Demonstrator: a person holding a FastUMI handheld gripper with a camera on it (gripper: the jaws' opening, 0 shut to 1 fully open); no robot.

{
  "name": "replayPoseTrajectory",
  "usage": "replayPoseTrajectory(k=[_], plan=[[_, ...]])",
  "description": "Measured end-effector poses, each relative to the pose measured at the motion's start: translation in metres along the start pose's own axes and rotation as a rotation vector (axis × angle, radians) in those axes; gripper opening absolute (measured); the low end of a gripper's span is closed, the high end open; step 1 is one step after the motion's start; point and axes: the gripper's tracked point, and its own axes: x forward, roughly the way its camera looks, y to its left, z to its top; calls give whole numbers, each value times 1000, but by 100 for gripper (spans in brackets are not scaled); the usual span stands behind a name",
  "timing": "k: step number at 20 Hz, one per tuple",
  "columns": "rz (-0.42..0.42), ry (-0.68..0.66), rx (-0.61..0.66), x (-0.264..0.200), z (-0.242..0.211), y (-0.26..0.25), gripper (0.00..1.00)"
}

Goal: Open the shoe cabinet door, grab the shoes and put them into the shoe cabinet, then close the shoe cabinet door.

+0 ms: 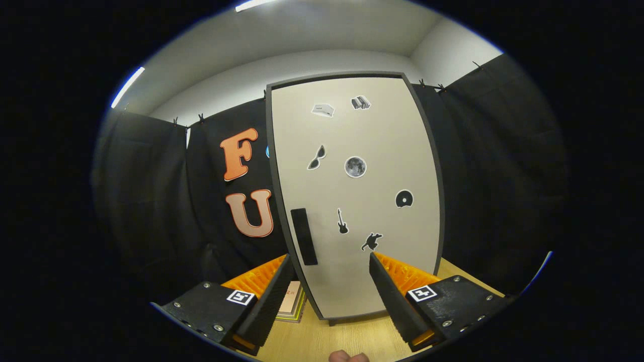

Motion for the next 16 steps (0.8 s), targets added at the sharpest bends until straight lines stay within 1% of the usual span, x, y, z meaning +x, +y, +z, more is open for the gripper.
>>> replayPoseTrajectory(k=[2,4,9,12,16], plan=[[11,-3,-9,-27,4,-6,95],[5,-2,-33,-54,6,-17,95],[15,2,-43,-120,5,-40,95],[9,8,-62,-153,3,-59,95],[-13,8,-44,-186,5,-83,95]])
